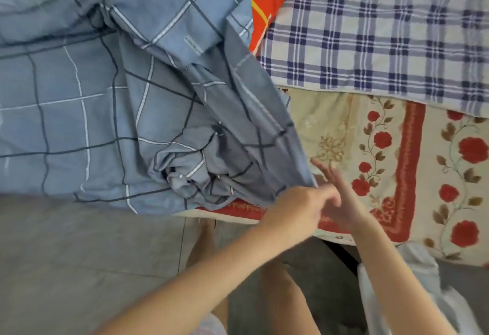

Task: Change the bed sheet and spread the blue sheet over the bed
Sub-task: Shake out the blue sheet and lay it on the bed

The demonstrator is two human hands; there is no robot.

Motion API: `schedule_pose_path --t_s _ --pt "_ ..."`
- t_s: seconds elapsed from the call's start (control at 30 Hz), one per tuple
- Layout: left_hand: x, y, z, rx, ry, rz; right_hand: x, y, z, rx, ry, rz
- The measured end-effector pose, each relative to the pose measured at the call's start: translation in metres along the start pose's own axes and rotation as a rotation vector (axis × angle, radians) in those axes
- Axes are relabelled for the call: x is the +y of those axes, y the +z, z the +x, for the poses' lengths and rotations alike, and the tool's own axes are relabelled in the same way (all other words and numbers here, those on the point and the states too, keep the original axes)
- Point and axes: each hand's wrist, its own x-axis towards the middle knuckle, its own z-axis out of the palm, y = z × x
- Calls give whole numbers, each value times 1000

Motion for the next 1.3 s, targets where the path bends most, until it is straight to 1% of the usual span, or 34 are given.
schedule_pose_path --t_s 0.03,0.07,0.1,0.13,0.17,0.23,0.3,0.33,0.37,0.4,0.47,0.5,0.53,0.6,0.63,0.7,0.73,0.77,0.87,0.9,0.97,1.03,1.07,1.1,1.13,1.17,1.2,1.23,1.27,1.3 --pt "9 10 5 -58 94 51 -15 -1 -10 -48 22 19" --pt "17 19 10 -106 194 104 -27 -6 -17 -62 61 -1" --pt "25 30 16 -129 288 134 -37 -15 -26 -61 117 -33" --pt "28 37 20 -151 343 140 -45 -21 -30 -97 175 -81" --pt "32 42 22 -169 384 134 -51 -26 -33 -194 216 -117" --pt "41 58 27 -196 441 112 -59 -38 -38 -309 202 -256" --pt "46 68 27 -188 495 107 -62 -47 -34 -253 136 -368" --pt "49 74 28 -187 505 104 -62 -57 -32 -165 95 -350" --pt "48 78 30 -180 492 96 -62 -66 -26 -48 63 -276" --pt "51 81 32 -173 457 92 -62 -81 -25 106 39 -157" --pt "53 87 40 -141 345 124 -62 -119 -26 363 -7 91" --pt "50 88 45 -120 248 190 -63 -135 -28 471 -45 166" --pt "44 88 50 -119 128 304 -64 -154 -30 611 -92 166" --pt "24 85 63 -153 -113 557 -70 -189 -33 915 -209 -1" --pt "13 83 70 -175 -200 642 -72 -206 -32 1035 -264 -84" --pt "-2 81 87 -193 -263 717 -74 -236 -29 1188 -296 -91" --pt "1 85 100 -202 -242 735 -72 -254 -35 1261 -283 -54" --pt "-1 82 111 -162 -223 740 -71 -267 -33 1300 -278 -56" --pt "2 64 172 94 -136 776 -72 -294 -40 1333 -297 -98" --pt "0 53 192 152 -122 790 -77 -297 -45 1353 -323 -126" --pt "1 43 232 159 -120 871 -84 -315 -59 1390 -376 -152" --pt "-2 41 255 76 -130 990 -93 -322 -68 1390 -498 -131" --pt "-5 43 264 12 -120 1017 -98 -321 -72 1355 -587 -86" --pt "-5 44 269 -31 -130 994 -98 -319 -69 1297 -637 -46" --pt "1 48 278 -48 -142 945 -96 -317 -69 1210 -632 1" --pt "5 49 282 -38 -174 880 -88 -310 -65 1074 -561 37" --pt "11 46 287 -13 -188 832 -75 -303 -58 890 -454 71" --pt "16 41 294 4 -166 801 -59 -297 -50 693 -328 80" --pt "22 33 299 2 -146 773 -42 -290 -42 492 -218 62" --pt "26 25 305 -7 -125 734 -25 -283 -34 332 -146 11"
